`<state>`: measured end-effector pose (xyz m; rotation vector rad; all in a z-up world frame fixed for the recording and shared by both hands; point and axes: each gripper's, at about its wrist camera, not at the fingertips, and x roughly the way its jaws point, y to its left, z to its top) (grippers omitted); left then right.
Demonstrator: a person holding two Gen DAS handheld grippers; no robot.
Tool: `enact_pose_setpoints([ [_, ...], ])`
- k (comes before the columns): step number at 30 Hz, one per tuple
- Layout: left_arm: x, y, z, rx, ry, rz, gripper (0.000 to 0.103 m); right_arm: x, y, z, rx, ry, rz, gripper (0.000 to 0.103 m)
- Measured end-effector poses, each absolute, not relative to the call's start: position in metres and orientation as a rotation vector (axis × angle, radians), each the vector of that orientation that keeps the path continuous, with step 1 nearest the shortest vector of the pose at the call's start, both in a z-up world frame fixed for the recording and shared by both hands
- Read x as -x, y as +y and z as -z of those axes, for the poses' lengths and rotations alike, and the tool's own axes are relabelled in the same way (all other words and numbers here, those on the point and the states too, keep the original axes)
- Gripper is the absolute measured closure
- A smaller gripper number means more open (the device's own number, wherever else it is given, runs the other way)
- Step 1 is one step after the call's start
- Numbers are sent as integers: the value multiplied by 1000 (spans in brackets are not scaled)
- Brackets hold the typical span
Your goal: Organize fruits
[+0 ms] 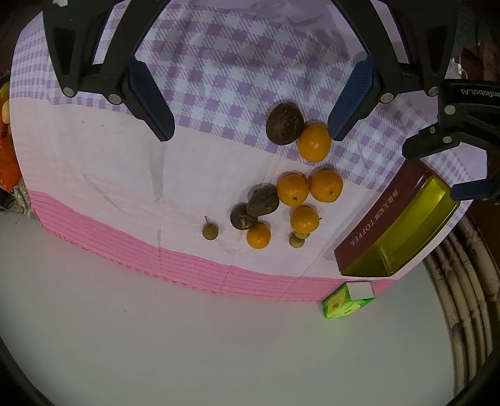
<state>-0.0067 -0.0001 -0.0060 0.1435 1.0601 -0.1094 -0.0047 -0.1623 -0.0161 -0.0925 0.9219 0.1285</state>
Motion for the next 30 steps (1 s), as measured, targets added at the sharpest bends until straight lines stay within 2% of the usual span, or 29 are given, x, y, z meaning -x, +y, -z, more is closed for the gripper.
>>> enact_pose_setpoints([
  [30,6,6,10,-159,1072,71,0,6,-155,23,90,931,-144,6],
])
